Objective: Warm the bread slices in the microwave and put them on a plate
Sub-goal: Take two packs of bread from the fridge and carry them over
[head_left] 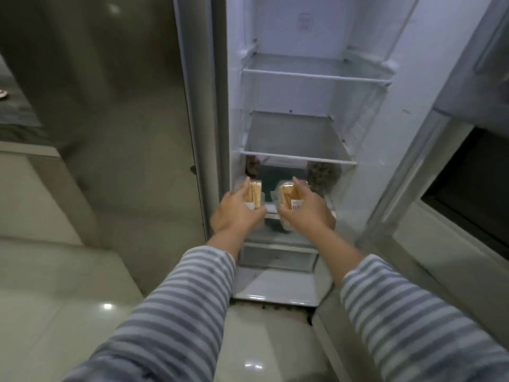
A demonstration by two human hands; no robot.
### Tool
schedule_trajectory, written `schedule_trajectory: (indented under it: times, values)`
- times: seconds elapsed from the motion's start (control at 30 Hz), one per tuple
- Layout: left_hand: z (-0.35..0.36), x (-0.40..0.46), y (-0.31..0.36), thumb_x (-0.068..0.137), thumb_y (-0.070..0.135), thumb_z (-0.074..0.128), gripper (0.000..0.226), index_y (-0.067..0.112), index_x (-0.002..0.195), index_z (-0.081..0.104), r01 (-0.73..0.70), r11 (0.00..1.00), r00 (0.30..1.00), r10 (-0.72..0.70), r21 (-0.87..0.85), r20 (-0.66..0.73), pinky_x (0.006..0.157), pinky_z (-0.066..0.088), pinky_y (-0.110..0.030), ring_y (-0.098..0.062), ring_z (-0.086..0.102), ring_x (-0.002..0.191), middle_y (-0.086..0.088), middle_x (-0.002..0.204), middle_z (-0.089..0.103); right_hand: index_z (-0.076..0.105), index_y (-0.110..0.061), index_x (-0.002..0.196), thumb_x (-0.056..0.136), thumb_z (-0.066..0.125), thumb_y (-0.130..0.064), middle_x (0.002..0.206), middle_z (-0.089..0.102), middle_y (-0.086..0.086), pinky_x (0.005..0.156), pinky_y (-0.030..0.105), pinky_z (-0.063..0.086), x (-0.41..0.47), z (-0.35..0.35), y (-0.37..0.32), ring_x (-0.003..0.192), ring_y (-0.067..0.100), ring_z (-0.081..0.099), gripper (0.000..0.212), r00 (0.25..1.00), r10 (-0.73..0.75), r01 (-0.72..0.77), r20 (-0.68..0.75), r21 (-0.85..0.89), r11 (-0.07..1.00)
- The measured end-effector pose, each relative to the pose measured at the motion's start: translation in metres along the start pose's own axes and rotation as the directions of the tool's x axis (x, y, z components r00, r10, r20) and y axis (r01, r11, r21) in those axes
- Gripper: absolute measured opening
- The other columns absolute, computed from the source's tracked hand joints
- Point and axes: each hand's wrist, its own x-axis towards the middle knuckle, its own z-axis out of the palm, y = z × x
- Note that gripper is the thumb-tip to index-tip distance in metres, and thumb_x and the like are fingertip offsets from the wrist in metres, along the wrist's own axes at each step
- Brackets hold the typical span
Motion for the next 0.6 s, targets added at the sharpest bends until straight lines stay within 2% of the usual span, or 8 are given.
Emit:
schedule_trajectory:
  times: [0.1,0.2,0.4,0.6]
  values:
    - [-0.005,-0.031,-0.037,0.079,0.056,0.059,0.073,0.053,0.143,0.024,0.079,0.995,0.997,-0.08,0.062,0.018,0.087,0.045,-0.036,-0.025,0.054,0.116,-0.002,0.131,0.051,0.027,-0.051,0.142,0.079,0.064,-0.053,0.123,0.057,-0.002,0.082,0.036,0.05,-0.034,0.029,-0.001,0.105,0.022,0.058,0.073,0.997,-0.035,0.034,0.073,0.013,0.999]
    - [-0.02,-0.057,-0.073,0.079,0.057,0.059,0.074,0.054,0.143,0.022,0.198,0.976,0.98,-0.198,0.09,-0.008,0.091,0.047,-0.04,-0.028,0.055,0.116,-0.005,0.133,0.05,0.027,-0.05,0.142,0.08,0.067,-0.048,0.128,0.055,0.0,0.088,0.043,0.051,-0.058,0.055,-0.014,0.109,0.024,0.058,0.075,0.982,-0.095,0.094,0.161,0.018,0.995]
    - [-0.069,-0.088,-0.145,0.078,0.053,0.059,0.076,0.054,0.143,0.021,0.372,0.926,0.923,-0.362,0.057,-0.133,0.094,0.044,-0.04,-0.028,0.054,0.117,-0.004,0.13,0.051,0.029,-0.053,0.14,0.078,0.067,-0.047,0.126,0.057,0.001,0.086,0.039,0.052,-0.092,0.106,-0.07,0.11,0.026,0.058,0.073,0.934,-0.194,0.205,0.301,-0.005,0.979]
    - [-0.131,-0.09,-0.212,0.08,0.054,0.056,0.071,0.052,0.143,0.024,0.469,0.883,0.841,-0.454,-0.022,-0.294,0.092,0.044,-0.039,-0.026,0.054,0.117,-0.003,0.129,0.051,0.027,-0.054,0.141,0.077,0.067,-0.047,0.132,0.053,0.0,0.092,0.039,0.05,-0.114,0.158,-0.152,0.115,0.025,0.056,0.075,0.845,-0.36,0.373,0.396,0.045,0.927]
